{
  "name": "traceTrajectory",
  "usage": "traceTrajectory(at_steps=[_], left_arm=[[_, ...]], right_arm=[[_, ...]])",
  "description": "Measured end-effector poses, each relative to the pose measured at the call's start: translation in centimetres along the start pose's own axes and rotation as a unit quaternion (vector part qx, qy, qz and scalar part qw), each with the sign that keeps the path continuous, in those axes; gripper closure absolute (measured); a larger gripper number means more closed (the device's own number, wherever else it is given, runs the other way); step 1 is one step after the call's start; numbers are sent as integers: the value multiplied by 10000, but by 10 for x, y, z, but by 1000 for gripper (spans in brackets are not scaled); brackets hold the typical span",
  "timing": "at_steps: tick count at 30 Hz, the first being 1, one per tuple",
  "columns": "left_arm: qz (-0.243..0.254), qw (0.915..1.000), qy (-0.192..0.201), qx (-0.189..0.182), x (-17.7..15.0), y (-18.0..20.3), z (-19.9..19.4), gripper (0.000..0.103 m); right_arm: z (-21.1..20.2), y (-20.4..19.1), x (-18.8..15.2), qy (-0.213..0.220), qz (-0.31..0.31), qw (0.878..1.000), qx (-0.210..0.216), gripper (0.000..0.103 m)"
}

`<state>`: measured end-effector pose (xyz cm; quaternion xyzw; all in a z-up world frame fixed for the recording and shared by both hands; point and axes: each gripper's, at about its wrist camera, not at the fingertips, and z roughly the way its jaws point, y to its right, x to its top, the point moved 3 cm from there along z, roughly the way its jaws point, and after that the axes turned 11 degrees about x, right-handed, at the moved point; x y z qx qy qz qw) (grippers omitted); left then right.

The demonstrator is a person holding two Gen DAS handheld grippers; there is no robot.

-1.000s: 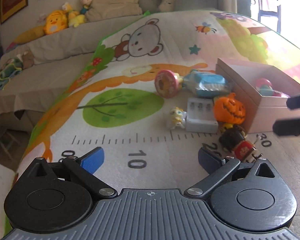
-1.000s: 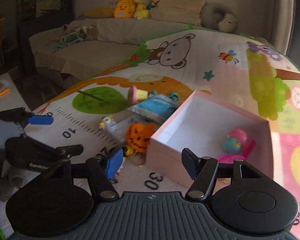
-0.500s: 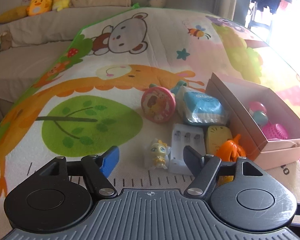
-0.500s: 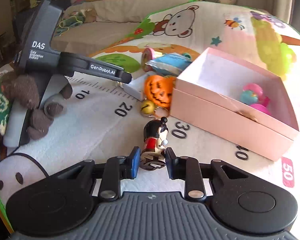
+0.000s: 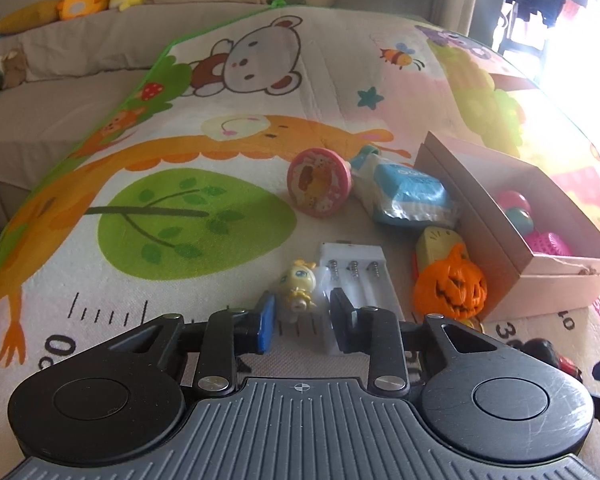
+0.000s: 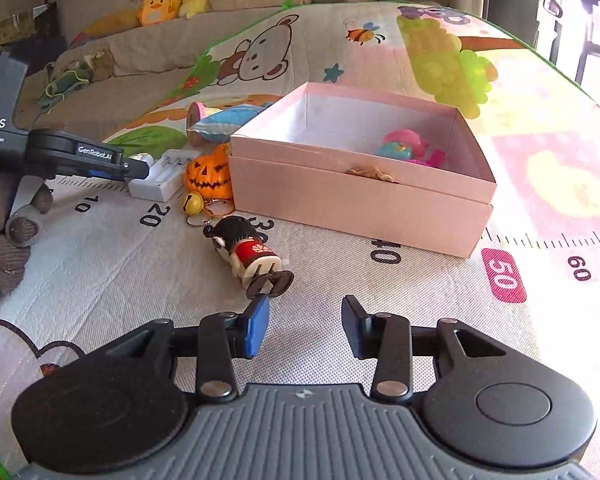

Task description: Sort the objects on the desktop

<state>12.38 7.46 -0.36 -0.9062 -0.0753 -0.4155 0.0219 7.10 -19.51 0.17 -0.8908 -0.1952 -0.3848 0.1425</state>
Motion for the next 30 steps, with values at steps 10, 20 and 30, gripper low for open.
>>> traceTrajectory(at_steps=[10,20,30], left_arm=[[456,9980,121,-427,-44,6,-51,70],[887,9913,84,-974,-69,35,-71,43],[1167,9823,160,-1455,-75,52,-83,7]], right_arm=[[12,-8,0,-42,-41,9999,-161,45],[16,-21,5,-146,-204,9996,-135,38],[18,-4,8,-49,-310,9954,-906,36]])
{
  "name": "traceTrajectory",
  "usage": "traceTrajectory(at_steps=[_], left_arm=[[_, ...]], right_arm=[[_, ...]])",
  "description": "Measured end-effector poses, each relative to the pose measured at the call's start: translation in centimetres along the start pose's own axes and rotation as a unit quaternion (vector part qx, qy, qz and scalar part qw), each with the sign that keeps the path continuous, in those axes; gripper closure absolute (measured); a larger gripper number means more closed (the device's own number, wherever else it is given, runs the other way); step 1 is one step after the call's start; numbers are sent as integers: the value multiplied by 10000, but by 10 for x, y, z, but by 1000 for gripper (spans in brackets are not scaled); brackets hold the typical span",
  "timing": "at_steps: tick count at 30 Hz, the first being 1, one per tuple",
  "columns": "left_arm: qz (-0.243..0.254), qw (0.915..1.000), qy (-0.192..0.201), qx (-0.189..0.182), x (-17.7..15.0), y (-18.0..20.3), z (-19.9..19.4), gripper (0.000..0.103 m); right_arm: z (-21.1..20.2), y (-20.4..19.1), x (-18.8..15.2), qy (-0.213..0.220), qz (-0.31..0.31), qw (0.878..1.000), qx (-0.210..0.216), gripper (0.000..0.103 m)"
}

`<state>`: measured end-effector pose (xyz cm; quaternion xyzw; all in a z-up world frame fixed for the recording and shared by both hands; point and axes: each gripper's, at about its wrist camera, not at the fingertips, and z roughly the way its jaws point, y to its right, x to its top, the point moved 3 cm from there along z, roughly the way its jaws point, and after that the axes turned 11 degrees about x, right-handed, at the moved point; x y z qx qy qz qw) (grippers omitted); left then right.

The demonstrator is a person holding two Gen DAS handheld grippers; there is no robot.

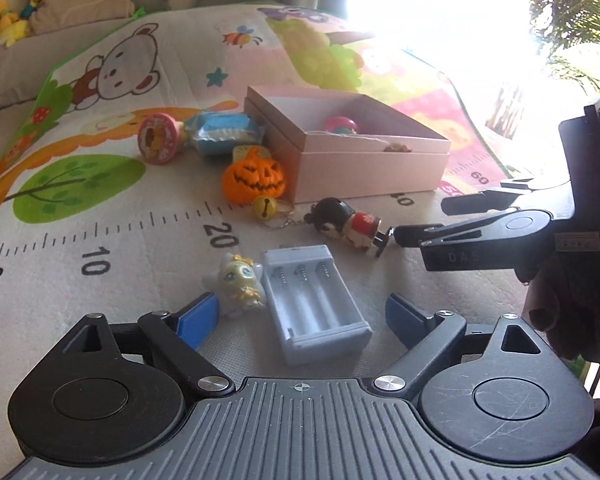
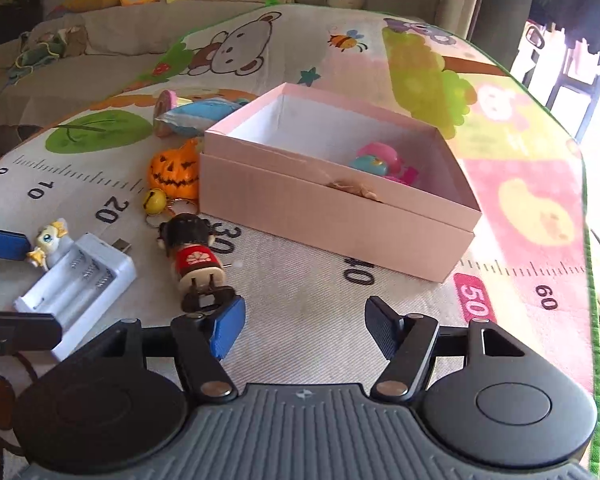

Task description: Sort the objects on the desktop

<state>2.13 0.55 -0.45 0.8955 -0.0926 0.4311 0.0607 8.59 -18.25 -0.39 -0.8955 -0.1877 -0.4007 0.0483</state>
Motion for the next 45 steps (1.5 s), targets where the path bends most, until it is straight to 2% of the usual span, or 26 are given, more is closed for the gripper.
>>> traceTrajectory(at_steps=[6,10,14,18,23,28,30,34,39,42,45], left_arm=[[49,9999,-89,55,5,9,11,3],[124,9991,-149,373,6,5,15,3],[99,9970,-171,743,6,-10,12,2],[-17,9935,6,1137,5,-30,0,1],[-338,9895,-51,1406,5,-50,-4,1],[-371,9871,-156,1550,8,-52,1,1],[-358,9868,-183,1570,8,-51,2,1],[-366,9853,-205,1656,6,-54,1,1],[-671,9789,-243,1916,4,-73,-2,1],[-947,9753,-244,1982,5,-83,-4,1],[-1010,9754,-202,1951,6,-85,-8,1]], right_arm=[[-2,22,-6,80,434,9990,-34,30],[-3,26,-12,157,562,9983,78,22],[-2,30,-13,208,727,9969,196,20],[-2,35,-15,223,910,9953,234,20],[-6,34,-16,348,897,9951,223,17],[-10,33,-15,459,829,9949,342,17],[-13,30,-12,445,802,9945,513,17],[-25,11,1,514,551,9910,1106,17],[-41,-43,14,372,-252,9828,1792,14],[-32,-77,9,87,-409,9791,1989,14],[-19,-100,7,13,-478,9785,2005,14]])
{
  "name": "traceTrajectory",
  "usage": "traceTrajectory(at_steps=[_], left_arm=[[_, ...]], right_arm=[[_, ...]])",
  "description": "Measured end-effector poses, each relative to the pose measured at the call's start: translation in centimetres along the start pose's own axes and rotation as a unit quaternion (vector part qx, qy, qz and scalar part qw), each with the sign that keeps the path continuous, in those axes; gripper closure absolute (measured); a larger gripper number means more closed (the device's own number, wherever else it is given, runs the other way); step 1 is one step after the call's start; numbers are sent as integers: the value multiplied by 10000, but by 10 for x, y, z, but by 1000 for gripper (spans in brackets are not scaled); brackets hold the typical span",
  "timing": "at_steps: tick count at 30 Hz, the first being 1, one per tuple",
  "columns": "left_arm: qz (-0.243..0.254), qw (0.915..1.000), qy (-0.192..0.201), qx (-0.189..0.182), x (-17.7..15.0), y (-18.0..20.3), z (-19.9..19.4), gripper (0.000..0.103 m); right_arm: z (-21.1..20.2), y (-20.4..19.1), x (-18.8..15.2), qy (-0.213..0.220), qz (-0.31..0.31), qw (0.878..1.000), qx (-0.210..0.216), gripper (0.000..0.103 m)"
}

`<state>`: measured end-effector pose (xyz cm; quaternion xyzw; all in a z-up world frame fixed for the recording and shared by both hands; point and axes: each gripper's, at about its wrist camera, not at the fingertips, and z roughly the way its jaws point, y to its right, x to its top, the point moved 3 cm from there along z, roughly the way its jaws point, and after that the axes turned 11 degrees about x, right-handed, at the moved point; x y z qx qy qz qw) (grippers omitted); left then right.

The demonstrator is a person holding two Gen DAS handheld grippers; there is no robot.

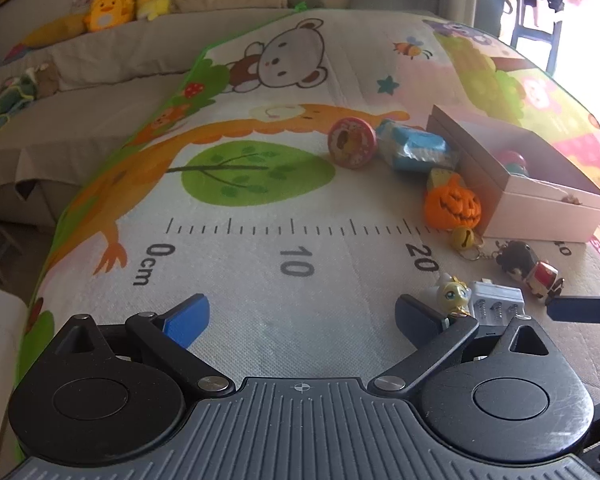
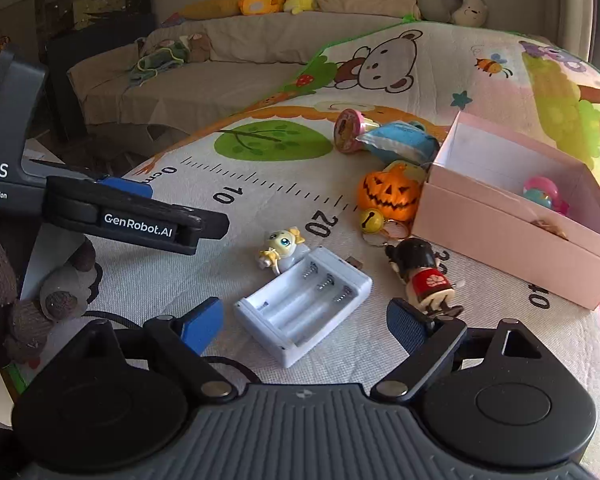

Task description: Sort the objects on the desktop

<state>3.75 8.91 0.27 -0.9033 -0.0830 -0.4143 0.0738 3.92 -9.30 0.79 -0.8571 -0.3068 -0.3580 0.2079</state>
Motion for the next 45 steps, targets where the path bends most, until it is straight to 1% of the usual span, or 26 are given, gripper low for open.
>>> traceTrajectory(at_steps=[2,3,6,8,9,10,11,12,13,15,16,17,20,21,23,24,25,27,29,33,35,37,39,41,43,45], left_arm=[[24,10000,46,-79,0,2,-3,1],[32,9999,49,-117,-1,3,-4,1],[81,9995,78,-285,-3,8,-6,1],[174,9989,75,-429,-4,16,-6,1],[236,9984,74,-502,-5,21,-6,1],[298,9979,75,-564,-5,26,-6,1],[368,9973,76,-629,-6,32,-5,1],[410,9969,72,-664,-6,37,-5,1],[458,9964,65,-705,-6,43,-4,1],[545,9954,85,-788,-7,52,-5,1],[585,9948,90,-826,-7,56,-6,1],[636,9942,82,-866,-9,61,-6,1],[822,9920,61,-954,-13,72,-10,1],[892,9913,76,-968,-14,76,-12,1],[1040,9895,164,-986,-15,83,-17,1],[1113,9886,211,-991,-14,86,-18,1],[1166,9878,247,-1001,-15,88,-20,1],[1265,9855,322,-1085,-15,92,-24,1],[1306,9838,331,-1185,-17,95,-26,1],[1438,9797,320,-1358,-23,100,-32,1],[1540,9766,323,-1468,-26,105,-36,1],[1641,9734,336,-1564,-28,113,-40,1],[1682,9715,298,-1644,-27,125,-39,0],[1702,9693,218,-1760,-25,138,-37,0],[1759,9667,170,-1852,-22,151,-33,0],[1862,9668,155,-1744,-20,163,-25,0]], right_arm=[[7,-1,1,-29,75,10000,48,14],[9,0,0,-45,79,10000,-30,14],[4,7,-6,-71,-54,9989,-462,14],[-8,21,-12,-7,-139,9952,-969,14],[-14,29,-14,41,-112,9938,-1108,14],[-21,37,-15,93,-12,9939,-1098,14],[-28,47,-15,153,173,9950,-968,15],[-35,56,-13,219,344,9956,-842,18],[-39,63,-11,263,444,9956,-787,25],[-39,77,-2,279,494,9952,-802,36],[-37,83,3,275,499,9950,-820,39],[-33,89,7,261,516,9950,-814,39],[-17,104,20,200,669,9959,-573,39],[-10,107,24,191,744,9959,-469,41],[0,110,28,165,859,9957,-302,51],[5,111,29,121,930,9953,-256,61],[7,112,29,80,1001,9947,-213,67],[7,112,28,88,1133,9934,-126,70],[3,109,24,51,1205,9927,-83,71],[-12,100,12,-39,1358,9905,219,71],[-21,95,6,-54,1436,9886,445,71],[-31,93,3,1,1489,9877,483,73],[-44,98,2,193,1443,9892,166,75],[-53,106,1,337,1319,9900,-357,75],[-58,117,-2,383,1299,9881,-735,76],[-62,131,-8,367,1409,9843,-995,77]])
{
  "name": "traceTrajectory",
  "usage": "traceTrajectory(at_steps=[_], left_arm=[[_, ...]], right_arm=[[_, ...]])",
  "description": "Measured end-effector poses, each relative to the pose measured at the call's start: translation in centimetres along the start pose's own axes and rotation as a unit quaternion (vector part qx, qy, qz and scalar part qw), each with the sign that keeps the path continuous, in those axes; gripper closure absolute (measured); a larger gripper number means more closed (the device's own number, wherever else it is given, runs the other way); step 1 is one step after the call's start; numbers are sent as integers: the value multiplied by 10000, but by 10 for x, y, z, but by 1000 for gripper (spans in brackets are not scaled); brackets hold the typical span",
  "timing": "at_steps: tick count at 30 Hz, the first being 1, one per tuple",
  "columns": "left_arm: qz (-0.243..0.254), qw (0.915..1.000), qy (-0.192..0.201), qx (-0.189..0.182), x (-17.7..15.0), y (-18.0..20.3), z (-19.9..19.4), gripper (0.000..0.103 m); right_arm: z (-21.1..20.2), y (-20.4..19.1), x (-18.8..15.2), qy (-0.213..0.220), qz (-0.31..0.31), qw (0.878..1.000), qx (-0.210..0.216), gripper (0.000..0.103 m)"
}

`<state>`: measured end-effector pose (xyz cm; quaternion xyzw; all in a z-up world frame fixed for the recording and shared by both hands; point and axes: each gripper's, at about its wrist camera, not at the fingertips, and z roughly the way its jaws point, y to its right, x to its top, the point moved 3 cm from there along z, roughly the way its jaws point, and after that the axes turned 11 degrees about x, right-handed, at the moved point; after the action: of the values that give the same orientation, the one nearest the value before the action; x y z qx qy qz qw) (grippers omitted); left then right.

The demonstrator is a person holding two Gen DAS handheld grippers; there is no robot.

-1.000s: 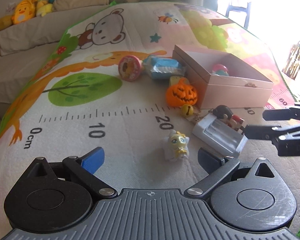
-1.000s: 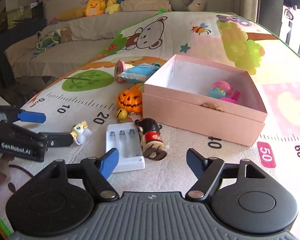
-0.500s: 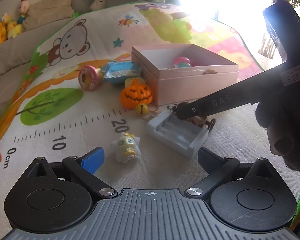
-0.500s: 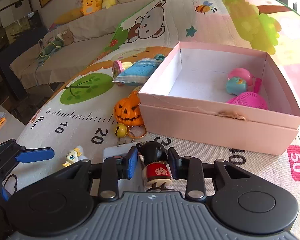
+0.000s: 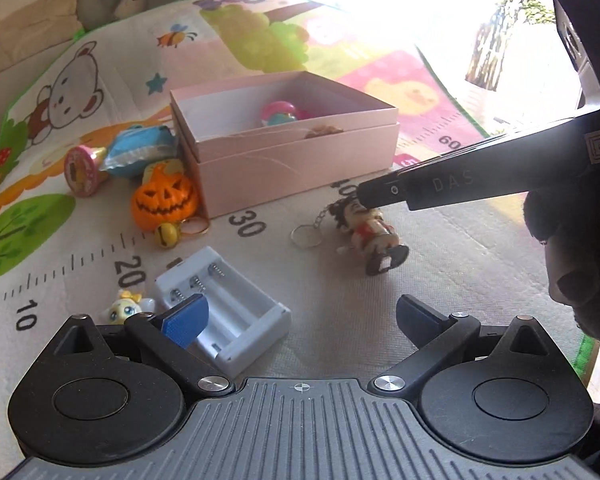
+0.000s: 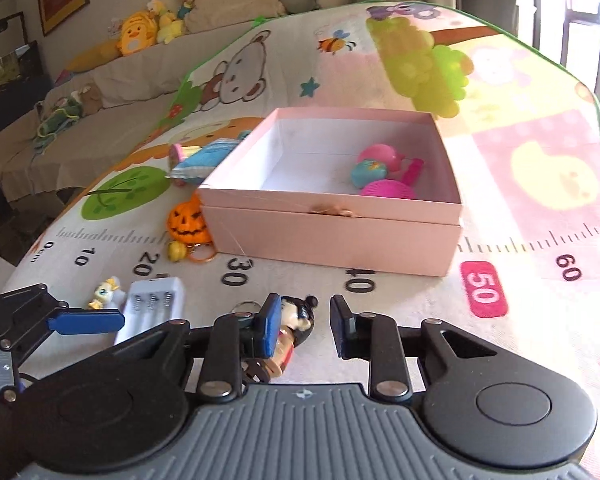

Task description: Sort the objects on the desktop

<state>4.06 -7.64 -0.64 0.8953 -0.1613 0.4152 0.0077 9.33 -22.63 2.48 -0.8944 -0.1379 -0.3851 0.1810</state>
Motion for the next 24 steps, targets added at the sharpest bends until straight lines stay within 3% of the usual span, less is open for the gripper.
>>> traceTrajectory(at_steps=[9,11,14,15,16,19,22,24], left_arm=[[-14,9958,-125,905,-7,-37,3,0],[-225,9959,-120,863,-9,-51,-3,0],[-711,9973,-137,100,-7,-56,-9,1],[-775,9969,-155,26,-5,-54,-7,1],[-784,9967,-214,82,-1,-49,-3,1],[-700,9937,-513,705,6,-40,19,1],[-884,9905,-579,878,10,-44,29,8],[-904,9902,-543,920,13,-46,27,33]], right_arm=[[-10,22,-9,253,105,9996,-22,77],[-13,20,-10,338,93,9994,28,76],[-18,16,-11,472,45,9989,55,69],[-19,16,-12,510,-1,9987,38,65],[-21,15,-12,552,-84,9984,-17,62],[-23,14,-14,546,-306,9980,-123,53],[-23,15,-15,421,-257,9988,-4,39],[-20,15,-14,371,-112,9991,160,38]])
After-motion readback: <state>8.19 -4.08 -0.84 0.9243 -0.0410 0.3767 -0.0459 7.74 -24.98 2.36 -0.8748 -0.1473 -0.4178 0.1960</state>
